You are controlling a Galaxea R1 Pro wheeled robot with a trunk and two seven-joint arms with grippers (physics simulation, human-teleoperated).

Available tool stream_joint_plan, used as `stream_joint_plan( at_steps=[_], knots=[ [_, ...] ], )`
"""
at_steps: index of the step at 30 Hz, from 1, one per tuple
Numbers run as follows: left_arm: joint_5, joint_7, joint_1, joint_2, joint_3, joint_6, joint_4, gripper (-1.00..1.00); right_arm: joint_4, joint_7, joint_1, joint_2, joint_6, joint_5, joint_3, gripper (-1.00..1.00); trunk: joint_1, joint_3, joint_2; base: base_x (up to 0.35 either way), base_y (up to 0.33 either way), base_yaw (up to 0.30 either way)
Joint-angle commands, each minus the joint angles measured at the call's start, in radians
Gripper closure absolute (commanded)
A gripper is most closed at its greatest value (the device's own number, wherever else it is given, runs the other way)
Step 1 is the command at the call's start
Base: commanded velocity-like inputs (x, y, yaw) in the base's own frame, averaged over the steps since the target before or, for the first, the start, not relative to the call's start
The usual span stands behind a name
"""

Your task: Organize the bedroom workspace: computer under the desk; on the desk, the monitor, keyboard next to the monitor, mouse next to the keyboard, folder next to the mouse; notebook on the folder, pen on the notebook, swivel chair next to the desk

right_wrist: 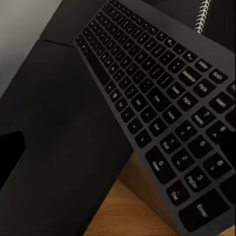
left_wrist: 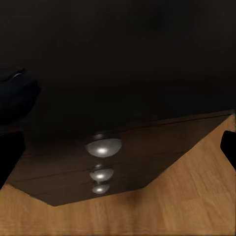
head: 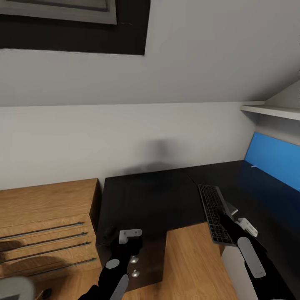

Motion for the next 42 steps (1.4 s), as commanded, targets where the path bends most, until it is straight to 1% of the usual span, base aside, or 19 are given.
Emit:
stream_joint_plan(
  at_steps=[1, 6, 11, 12, 15, 16, 19, 20, 21, 22, 24, 25, 26, 28, 31, 34, 35, 40, 42],
  knots=[
    [0.009, 0.008, -0.001, 0.000, -0.002, 0.002, -0.001, -1.00, -0.001, -0.007, -0.001, 0.005, 0.004, -0.008, 0.000, -1.00, 0.000, -0.001, -0.001, -0.319, 0.101, 0.000],
    [0.009, 0.008, -0.001, 0.000, -0.002, 0.003, -0.001, -1.00, 0.024, -0.005, -0.001, 0.023, 0.004, -0.011, 0.000, -1.00, 0.000, -0.001, -0.001, -0.319, 0.092, 0.000],
    [0.008, 0.008, -0.001, 0.000, -0.002, 0.003, -0.001, -1.00, 0.064, -0.003, -0.001, 0.031, 0.005, -0.022, -0.001, -1.00, 0.000, -0.001, -0.001, -0.299, 0.025, 0.000],
    [0.008, 0.008, -0.001, 0.000, -0.002, 0.003, -0.001, -1.00, 0.071, -0.002, -0.001, 0.037, 0.005, -0.029, -0.003, -1.00, 0.000, -0.001, -0.001, -0.177, 0.007, 0.000],
    [0.008, 0.008, -0.001, 0.000, -0.002, 0.003, -0.001, -1.00, 0.074, -0.002, -0.001, 0.042, 0.005, -0.042, -0.004, -1.00, 0.000, -0.001, -0.001, -0.115, 0.004, 0.000],
    [0.008, 0.008, -0.001, 0.000, -0.002, 0.002, -0.001, -1.00, 0.077, -0.001, -0.001, 0.045, 0.005, -0.073, -0.006, -1.00, 0.000, -0.001, -0.001, -0.037, 0.001, 0.000],
    [0.008, 0.008, -0.001, 0.000, -0.002, 0.002, -0.001, -1.00, 0.078, -0.001, -0.001, 0.046, 0.005, -0.100, -0.007, -1.00, 0.000, -0.001, -0.001, -0.024, 0.001, 0.000],
    [0.008, 0.008, -0.001, 0.000, -0.003, 0.002, -0.003, -1.00, 0.078, 0.000, -0.001, 0.046, 0.005, -0.141, -0.008, -1.00, 0.000, -0.001, -0.001, -0.008, 0.000, 0.000],
    [0.009, 0.008, -0.001, -0.001, -0.003, 0.001, -0.005, -1.00, 0.078, 0.000, -0.001, 0.046, 0.005, -0.163, -0.009, -1.00, 0.000, -0.001, -0.001, -0.005, 0.000, 0.000],
    [0.010, 0.008, -0.001, -0.003, -0.003, 0.001, -0.007, -1.00, 0.080, 0.000, -0.001, 0.045, 0.004, -0.209, -0.012, -1.00, 0.000, -0.001, -0.001, -0.002, 0.000, 0.000],
    [0.010, 0.009, -0.001, -0.004, -0.003, 0.001, -0.008, -1.00, 0.080, 0.000, -0.001, 0.045, 0.003, -0.229, -0.014, -1.00, 0.000, -0.001, -0.001, -0.001, 0.000, 0.000],
    [0.010, 0.009, -0.001, -0.004, -0.003, 0.001, -0.008, -1.00, 0.080, 0.000, -0.001, 0.045, 0.003, -0.229, -0.014, -1.00, 0.000, -0.001, -0.001, -0.001, 0.000, 0.000],
    [0.011, 0.009, -0.001, -0.005, -0.003, 0.001, -0.008, -1.00, 0.080, 0.001, -0.001, 0.044, 0.002, -0.246, -0.019, -1.00, 0.003, -0.005, -0.008, 0.000, 0.000, 0.000],
    [0.011, 0.010, -0.002, -0.006, -0.005, 0.001, -0.008, -1.00, 0.080, 0.002, -0.001, 0.043, 0.001, -0.263, -0.028, -1.00, 0.011, -0.011, -0.022, 0.000, 0.000, 0.000],
    [0.011, 0.011, -0.001, -0.007, -0.010, 0.002, -0.008, -1.00, 0.080, 0.005, -0.001, 0.042, 0.000, -0.277, -0.037, -1.00, 0.023, -0.020, -0.043, 0.000, 0.000, 0.000],
    [0.011, 0.011, -0.001, -0.007, -0.010, 0.002, -0.008, -1.00, 0.080, 0.011, -0.001, 0.041, 0.000, -0.278, -0.038, -1.00, 0.034, -0.030, -0.064, 0.000, 0.000, 0.000],
    [0.011, 0.011, -0.001, -0.007, -0.011, 0.002, -0.008, -1.00, 0.080, 0.030, -0.001, 0.040, -0.001, -0.278, -0.039, -1.00, 0.038, -0.033, -0.071, 0.000, 0.000, 0.000],
    [0.011, 0.012, -0.001, -0.007, -0.011, 0.002, -0.007, -1.00, 0.080, 0.052, -0.001, 0.040, -0.003, -0.277, -0.040, -1.00, 0.057, -0.048, -0.106, 0.000, 0.000, 0.000],
    [0.011, 0.012, -0.001, -0.007, -0.011, 0.002, -0.007, -1.00, 0.080, 0.057, -0.001, 0.040, -0.023, -0.277, -0.040, -1.00, 0.065, -0.055, -0.120, 0.000, 0.000, 0.000]
  ],
)
